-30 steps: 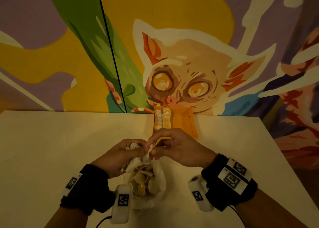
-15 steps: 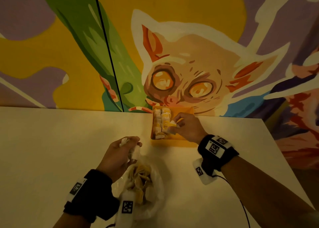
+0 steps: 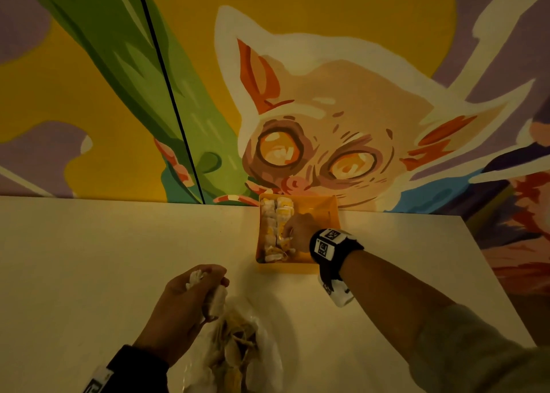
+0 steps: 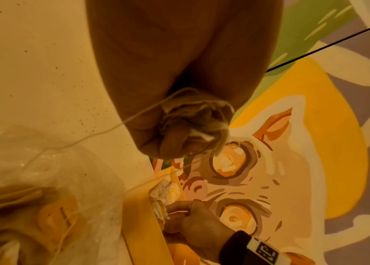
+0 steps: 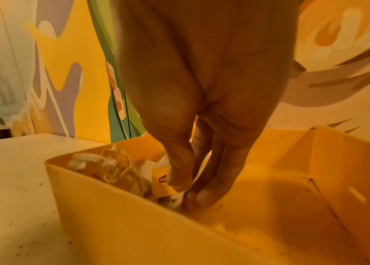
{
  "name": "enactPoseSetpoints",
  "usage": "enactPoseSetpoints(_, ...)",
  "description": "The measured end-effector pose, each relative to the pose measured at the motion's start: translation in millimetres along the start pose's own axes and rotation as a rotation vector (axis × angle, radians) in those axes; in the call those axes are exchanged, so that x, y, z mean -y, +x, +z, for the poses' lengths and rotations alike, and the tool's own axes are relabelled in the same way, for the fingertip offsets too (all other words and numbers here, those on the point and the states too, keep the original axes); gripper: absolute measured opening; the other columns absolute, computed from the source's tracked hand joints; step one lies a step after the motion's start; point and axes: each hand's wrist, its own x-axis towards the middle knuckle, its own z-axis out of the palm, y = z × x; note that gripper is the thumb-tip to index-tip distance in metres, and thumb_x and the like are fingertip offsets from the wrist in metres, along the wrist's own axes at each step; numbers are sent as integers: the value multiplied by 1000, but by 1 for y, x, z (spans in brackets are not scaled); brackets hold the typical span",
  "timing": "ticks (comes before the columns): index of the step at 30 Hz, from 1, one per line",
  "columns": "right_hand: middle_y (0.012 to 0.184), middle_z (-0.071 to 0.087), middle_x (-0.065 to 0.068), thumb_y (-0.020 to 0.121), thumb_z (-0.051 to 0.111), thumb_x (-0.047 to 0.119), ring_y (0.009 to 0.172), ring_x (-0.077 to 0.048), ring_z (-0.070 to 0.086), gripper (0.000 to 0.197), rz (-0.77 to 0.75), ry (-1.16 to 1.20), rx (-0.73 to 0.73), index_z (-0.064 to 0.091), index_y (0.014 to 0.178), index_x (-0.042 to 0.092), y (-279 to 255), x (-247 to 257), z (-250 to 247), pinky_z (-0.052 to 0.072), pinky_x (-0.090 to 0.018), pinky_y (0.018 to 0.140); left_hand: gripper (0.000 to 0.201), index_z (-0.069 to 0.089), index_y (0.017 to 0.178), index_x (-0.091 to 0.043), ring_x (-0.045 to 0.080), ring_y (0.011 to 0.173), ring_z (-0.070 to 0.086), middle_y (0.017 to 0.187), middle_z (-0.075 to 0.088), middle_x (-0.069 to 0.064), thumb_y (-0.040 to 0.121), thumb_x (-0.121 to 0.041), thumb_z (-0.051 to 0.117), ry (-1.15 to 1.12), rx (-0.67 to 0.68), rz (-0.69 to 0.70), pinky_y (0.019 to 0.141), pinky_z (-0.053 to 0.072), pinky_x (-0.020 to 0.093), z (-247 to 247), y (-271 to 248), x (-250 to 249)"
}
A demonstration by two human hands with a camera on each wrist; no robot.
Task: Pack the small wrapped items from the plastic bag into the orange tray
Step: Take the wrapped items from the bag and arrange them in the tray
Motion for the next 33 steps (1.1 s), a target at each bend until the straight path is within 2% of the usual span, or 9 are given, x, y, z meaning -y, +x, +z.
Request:
enactPoseSetpoints(3, 128, 59, -14, 89, 61, 0, 115, -29, 58, 24, -32, 1, -39, 69, 111, 3, 6, 3, 0, 47, -26, 86, 19, 69, 86, -4, 28, 68, 48, 77, 63, 12, 95, -14, 55, -10, 11, -1, 57, 39, 34, -1, 1, 0)
enactPoseSetpoints(6, 120, 64, -11, 85, 63, -2, 108, -28, 61, 20, -49, 68, -80, 72, 101, 5, 9, 4, 2, 44, -22, 75, 20, 68, 83, -2, 28, 67, 45, 77, 58, 17, 95, -13, 55, -28, 23, 0, 56, 38, 34, -1, 1, -1)
enactPoseSetpoints(10, 113, 65, -8, 84, 54, -11, 104, -28, 62, 28, -21, 137, -41, 73, 94, 7, 10, 6, 3, 46, -25, 70, 17, 67, 87, -2, 24, 63, 48, 78, 62, 12, 94, -12, 55, -34, 32, 0, 54, 39, 31, -2, 3, -2)
enactPoseSetpoints(14, 78, 59, 5, 84, 57, -6, 84, -23, 61, 24, 17, 140, 13, 67, 79, 15, 13, 6, -1, 39, -17, 50, 17, 66, 89, 1, 24, 61, 47, 77, 62, 12, 95, -11, 54, -39, 42, 7, 52, 39, 31, -4, 3, 0)
enactPoseSetpoints(16, 69, 55, 7, 84, 60, -3, 75, -20, 59, 24, 32, 135, 38, 63, 73, 18, 13, 6, -4, 41, -16, 47, 18, 65, 89, 1, 23, 60, 48, 74, 61, 11, 95, -12, 55, -31, 47, 7, 51, 39, 30, -4, 3, 0)
enactPoseSetpoints(20, 82, 65, -8, 86, 64, 0, 64, -22, 65, 12, 85, 209, 102, 66, 88, 12, 12, 3, -8, 52, -23, 51, 18, 67, 86, -1, 21, 60, 49, 73, 62, 9, 94, -14, 56, -19, 43, 5, 51, 40, 30, -3, 2, 1)
enactPoseSetpoints(26, 101, 63, -1, 83, 69, 10, 82, -21, 65, 22, -4, 194, 143, 66, 102, 21, 8, 2, 0, 52, -24, 57, 17, 67, 87, -2, 21, 62, 50, 76, 62, 11, 93, -14, 57, -18, 42, -2, 50, 41, 31, -3, 3, 2)
enactPoseSetpoints(30, 89, 64, 2, 82, 75, 15, 74, -13, 59, 10, -20, 183, 61, 73, 92, 15, 8, 3, 1, 43, -16, 52, 18, 68, 88, -2, 20, 61, 51, 72, 62, 9, 93, -15, 56, -22, 38, 1, 49, 42, 30, -6, 3, 2)
enactPoseSetpoints(33, 91, 66, -2, 85, 73, 16, 79, -17, 62, 12, 39, 195, 30, 74, 95, 11, 10, 0, -4, 46, -17, 55, 19, 66, 86, 0, 21, 58, 48, 69, 60, 8, 93, -14, 56, -30, 36, 8, 49, 39, 30, -7, 2, 1)
